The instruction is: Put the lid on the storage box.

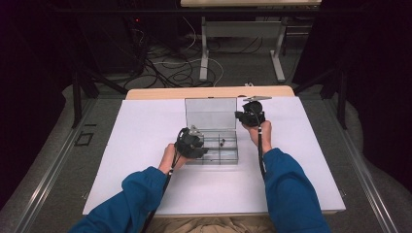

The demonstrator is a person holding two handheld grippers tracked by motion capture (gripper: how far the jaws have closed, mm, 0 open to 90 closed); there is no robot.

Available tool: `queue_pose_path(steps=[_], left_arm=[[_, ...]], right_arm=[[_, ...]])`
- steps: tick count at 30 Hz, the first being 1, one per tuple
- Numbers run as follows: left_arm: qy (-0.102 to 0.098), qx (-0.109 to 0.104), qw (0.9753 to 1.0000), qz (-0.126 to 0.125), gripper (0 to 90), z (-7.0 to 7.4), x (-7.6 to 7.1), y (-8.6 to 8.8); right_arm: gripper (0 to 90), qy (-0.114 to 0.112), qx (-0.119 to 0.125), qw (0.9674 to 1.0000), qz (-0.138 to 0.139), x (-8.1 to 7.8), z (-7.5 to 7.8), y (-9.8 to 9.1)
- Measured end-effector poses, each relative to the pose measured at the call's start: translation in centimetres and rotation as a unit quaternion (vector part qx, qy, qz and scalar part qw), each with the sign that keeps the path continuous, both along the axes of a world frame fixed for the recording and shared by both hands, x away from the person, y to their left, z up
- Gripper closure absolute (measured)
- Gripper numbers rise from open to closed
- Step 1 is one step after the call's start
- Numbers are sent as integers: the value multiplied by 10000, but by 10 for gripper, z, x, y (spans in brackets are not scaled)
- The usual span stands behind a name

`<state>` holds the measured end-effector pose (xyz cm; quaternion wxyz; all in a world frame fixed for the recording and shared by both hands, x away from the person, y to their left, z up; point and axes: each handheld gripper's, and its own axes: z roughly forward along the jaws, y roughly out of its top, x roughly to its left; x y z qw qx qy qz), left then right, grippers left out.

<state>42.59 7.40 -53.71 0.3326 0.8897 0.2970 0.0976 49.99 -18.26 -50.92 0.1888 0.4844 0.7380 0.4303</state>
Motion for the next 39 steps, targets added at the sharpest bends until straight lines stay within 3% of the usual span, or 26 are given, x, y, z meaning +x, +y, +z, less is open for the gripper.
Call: queue_pose_path(steps=[3, 7, 9, 12, 15, 18, 22, 24, 26, 29, 30, 32, 36, 39], left_arm=[[-37, -106, 9999, 54, 560, 7, 3, 2], [-318, -348, 9984, 298, 322, 27, 13, 10], [-393, -345, 9978, 415, 177, 39, 20, 15], [-491, -331, 9964, 605, 69, 54, 31, 20], [-520, -341, 9949, 789, 4, 66, 43, 26], [-613, -419, 9936, 847, 2, 75, 53, 30], [-763, -322, 9929, 852, 15, 84, 63, 31], [-853, -323, 9927, 795, 69, 88, 66, 31], [-945, -299, 9918, 803, 157, 91, 67, 29], [-1112, -80, 9901, 854, 288, 93, 69, 26], [-1075, -69, 9905, 853, 313, 94, 70, 27], [-1215, -38, 9881, 940, 395, 95, 70, 29], [-1256, -75, 9871, 987, 562, 96, 70, 35], [-1261, -156, 9868, 1008, 636, 97, 69, 39]], right_arm=[[900, 2, 5, 10000, 14, 0, 0, 0], [900, -51, -10, 10000, 75, 0, 0, -1], [900, -74, -43, 9999, 92, -1, 0, -1], [900, -43, -48, 9999, 78, -2, 1, -1], [900, -50, -55, 9999, 92, -2, 1, -1], [900, -101, -94, 9999, 83, -2, 1, 0], [900, -85, -89, 9999, 113, -2, 1, -1], [900, -71, -121, 9999, 98, -3, 2, 0], [900, -88, -165, 9998, 110, -3, 2, 0], [900, -71, -176, 9998, 118, -3, 2, 0], [900, -98, -219, 9996, 135, -3, 3, 0], [900, -94, -241, 9996, 138, -3, 3, 0], [900, -91, -253, 9995, 155, -3, 3, 0], [900, -72, -256, 9995, 161, -3, 4, 0]])
